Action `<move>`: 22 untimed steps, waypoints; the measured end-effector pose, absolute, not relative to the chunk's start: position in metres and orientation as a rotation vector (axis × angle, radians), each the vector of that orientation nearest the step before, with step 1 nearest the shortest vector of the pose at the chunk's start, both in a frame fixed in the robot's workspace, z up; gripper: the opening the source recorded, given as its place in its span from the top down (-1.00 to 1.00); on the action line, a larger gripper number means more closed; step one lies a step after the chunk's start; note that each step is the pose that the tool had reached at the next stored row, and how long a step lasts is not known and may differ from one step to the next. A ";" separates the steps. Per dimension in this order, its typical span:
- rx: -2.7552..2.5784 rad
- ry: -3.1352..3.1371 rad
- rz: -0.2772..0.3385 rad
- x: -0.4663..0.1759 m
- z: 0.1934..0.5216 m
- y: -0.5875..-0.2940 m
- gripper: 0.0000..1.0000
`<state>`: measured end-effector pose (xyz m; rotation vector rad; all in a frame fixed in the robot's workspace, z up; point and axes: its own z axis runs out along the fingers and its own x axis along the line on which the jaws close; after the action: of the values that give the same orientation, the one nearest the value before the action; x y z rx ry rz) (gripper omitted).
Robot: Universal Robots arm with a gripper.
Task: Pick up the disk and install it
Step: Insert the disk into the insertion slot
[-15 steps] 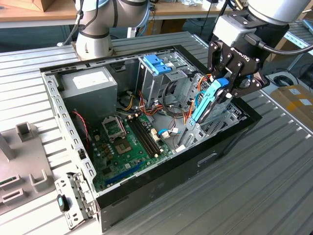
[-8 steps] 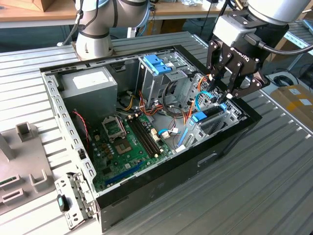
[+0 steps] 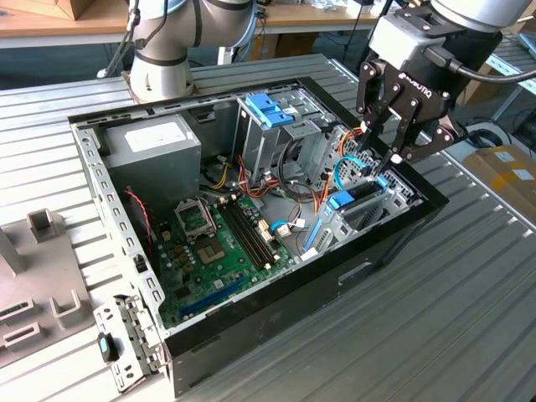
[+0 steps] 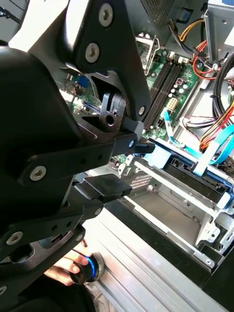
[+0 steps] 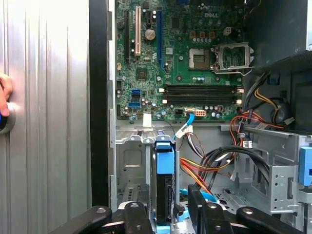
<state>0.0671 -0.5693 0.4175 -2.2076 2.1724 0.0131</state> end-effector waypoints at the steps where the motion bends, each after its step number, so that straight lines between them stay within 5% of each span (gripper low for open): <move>1: -2.207 2.172 0.014 0.067 0.419 -0.569 0.11; 7: -2.207 2.172 0.015 0.067 0.423 -0.569 0.14; 12: -2.213 2.179 0.030 0.077 0.421 -0.569 0.76; 22: -2.230 2.196 0.069 0.113 0.417 -0.569 0.80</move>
<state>0.1132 -0.5693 0.4174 -2.2297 2.1964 0.0694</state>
